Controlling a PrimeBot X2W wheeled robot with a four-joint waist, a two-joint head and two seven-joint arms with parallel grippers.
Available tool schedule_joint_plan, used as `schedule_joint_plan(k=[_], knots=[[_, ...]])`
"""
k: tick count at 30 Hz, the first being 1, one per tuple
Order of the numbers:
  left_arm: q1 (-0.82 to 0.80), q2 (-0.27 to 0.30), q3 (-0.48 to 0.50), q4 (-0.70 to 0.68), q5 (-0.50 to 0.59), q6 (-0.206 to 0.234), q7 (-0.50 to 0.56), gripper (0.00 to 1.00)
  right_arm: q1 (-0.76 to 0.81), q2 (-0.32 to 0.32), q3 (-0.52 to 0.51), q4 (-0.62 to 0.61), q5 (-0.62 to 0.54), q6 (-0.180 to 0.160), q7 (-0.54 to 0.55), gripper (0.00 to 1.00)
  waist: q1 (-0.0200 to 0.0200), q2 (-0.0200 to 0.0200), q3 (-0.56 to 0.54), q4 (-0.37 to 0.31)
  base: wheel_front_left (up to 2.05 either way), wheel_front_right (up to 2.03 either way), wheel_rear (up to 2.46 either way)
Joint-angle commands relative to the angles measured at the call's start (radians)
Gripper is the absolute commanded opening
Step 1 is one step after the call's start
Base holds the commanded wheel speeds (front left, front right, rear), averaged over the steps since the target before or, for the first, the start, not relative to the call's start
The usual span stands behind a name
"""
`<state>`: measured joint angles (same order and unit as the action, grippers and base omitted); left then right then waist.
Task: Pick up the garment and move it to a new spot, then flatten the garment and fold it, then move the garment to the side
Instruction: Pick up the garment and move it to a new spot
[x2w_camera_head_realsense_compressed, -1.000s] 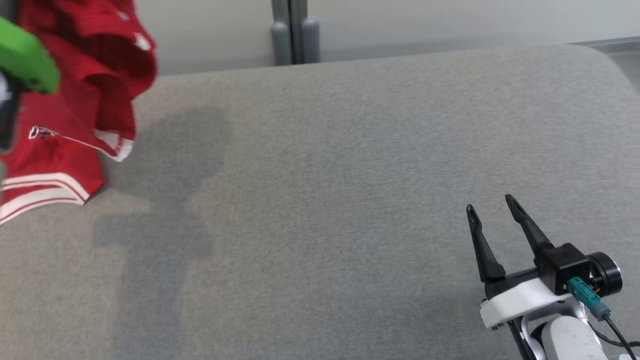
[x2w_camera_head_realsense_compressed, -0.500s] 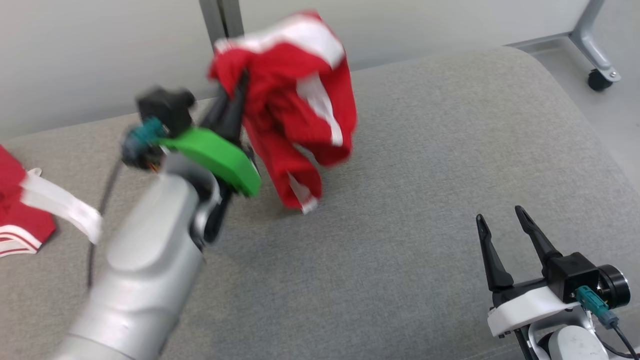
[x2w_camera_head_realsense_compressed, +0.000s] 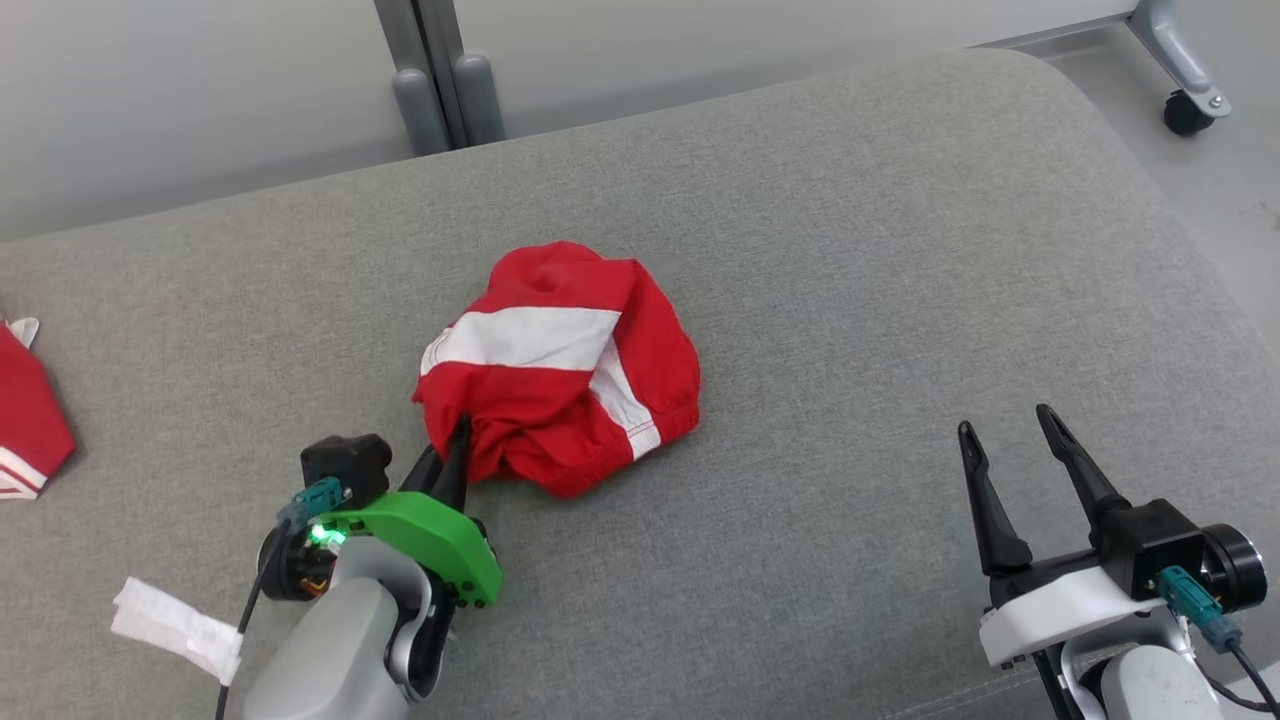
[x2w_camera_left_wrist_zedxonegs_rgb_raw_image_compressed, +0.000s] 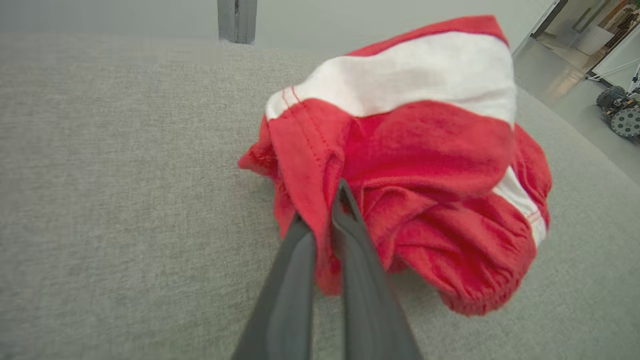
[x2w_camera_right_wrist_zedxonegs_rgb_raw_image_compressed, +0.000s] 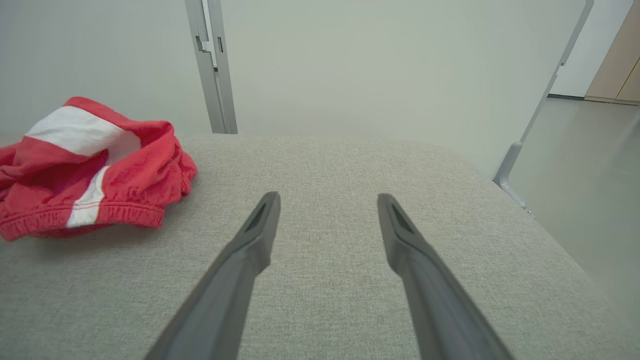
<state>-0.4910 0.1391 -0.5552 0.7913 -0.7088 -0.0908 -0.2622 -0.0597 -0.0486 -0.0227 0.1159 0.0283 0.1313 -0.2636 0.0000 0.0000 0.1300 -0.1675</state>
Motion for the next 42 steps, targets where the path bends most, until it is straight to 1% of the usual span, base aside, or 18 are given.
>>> schedule_joint_plan(k=[1, 4, 5, 6, 7, 8, 13, 15, 21, 25, 32, 35, 42], knots=[[0.026, 0.003, 0.019, -0.009, 0.013, -0.005, -0.003, 0.00, -0.010, -0.003, -0.001, 0.002, -0.002, -0.001, -0.002, 1.00, 0.0000, 0.0000, 0.005, 0.013, 0.00, 0.00, 0.00], [0.057, -0.002, 0.058, -0.034, 0.032, -0.011, -0.004, 0.01, -0.010, -0.003, 0.002, 0.010, -0.006, -0.001, -0.002, 1.00, 0.0000, 0.0000, -0.002, 0.027, 0.00, 0.00, 0.00], [0.067, -0.005, 0.067, -0.043, 0.042, -0.014, -0.004, 0.19, -0.009, -0.003, 0.003, 0.012, -0.008, -0.001, -0.002, 1.00, 0.0000, 0.0000, -0.007, 0.031, 0.00, 0.00, 0.00], [0.079, -0.009, 0.079, -0.056, 0.056, -0.015, -0.004, 0.59, -0.008, -0.003, 0.005, 0.014, -0.010, -0.001, -0.002, 1.00, 0.0000, 0.0000, -0.013, 0.035, 0.00, 0.00, 0.00], [0.089, -0.011, 0.088, -0.068, 0.069, -0.017, -0.004, 0.89, -0.005, -0.003, 0.006, 0.016, -0.011, -0.001, -0.002, 1.00, 0.0000, 0.0000, -0.020, 0.038, 0.00, 0.00, 0.00], [0.104, -0.013, 0.098, -0.082, 0.080, -0.021, -0.004, 1.00, -0.002, -0.003, 0.008, 0.019, -0.013, -0.001, -0.002, 1.00, 0.0000, 0.0000, -0.029, 0.041, 0.00, 0.00, 0.00], [0.169, -0.023, 0.139, -0.147, 0.139, -0.031, -0.004, 1.00, 0.019, -0.003, 0.016, 0.027, -0.021, -0.001, -0.002, 1.00, 0.0000, 0.0000, -0.077, 0.050, 0.00, 0.00, 0.00], [0.215, -0.023, 0.170, -0.195, 0.171, -0.033, -0.004, 1.00, 0.034, -0.003, 0.019, 0.030, -0.024, -0.001, -0.002, 1.00, 0.0000, 0.0000, -0.106, 0.055, 0.00, 0.00, 0.00], [0.293, -0.009, 0.236, -0.313, 0.258, -0.037, -0.003, 1.00, 0.053, -0.003, 0.022, 0.026, -0.020, -0.001, -0.002, 1.00, 0.0000, 0.0000, -0.136, 0.067, 0.00, 0.00, 0.00], [0.348, -0.019, 0.282, -0.381, 0.308, -0.038, -0.003, 1.00, 0.058, -0.003, 0.021, 0.028, -0.011, -0.001, -0.002, 1.00, 0.0000, 0.0000, -0.152, 0.078, 0.00, 0.00, 0.00], [0.447, -0.054, 0.362, -0.446, 0.366, -0.039, -0.003, 1.00, 0.072, -0.003, 0.035, 0.041, 0.016, -0.001, -0.002, 1.00, 0.0000, 0.0000, -0.172, 0.090, 0.00, 0.00, 0.00], [0.477, -0.064, 0.377, -0.459, 0.397, -0.040, -0.003, 1.00, 0.075, -0.003, 0.041, 0.047, 0.027, -0.001, -0.002, 1.00, 0.0000, 0.0000, -0.176, 0.092, 0.00, 0.00, 0.00], [0.528, -0.080, 0.416, -0.499, 0.413, -0.041, -0.003, 1.00, 0.082, -0.003, 0.055, 0.057, 0.044, -0.001, -0.002, 1.00, 0.0000, 0.0000, -0.181, 0.094, 0.00, 0.00, 0.00]])
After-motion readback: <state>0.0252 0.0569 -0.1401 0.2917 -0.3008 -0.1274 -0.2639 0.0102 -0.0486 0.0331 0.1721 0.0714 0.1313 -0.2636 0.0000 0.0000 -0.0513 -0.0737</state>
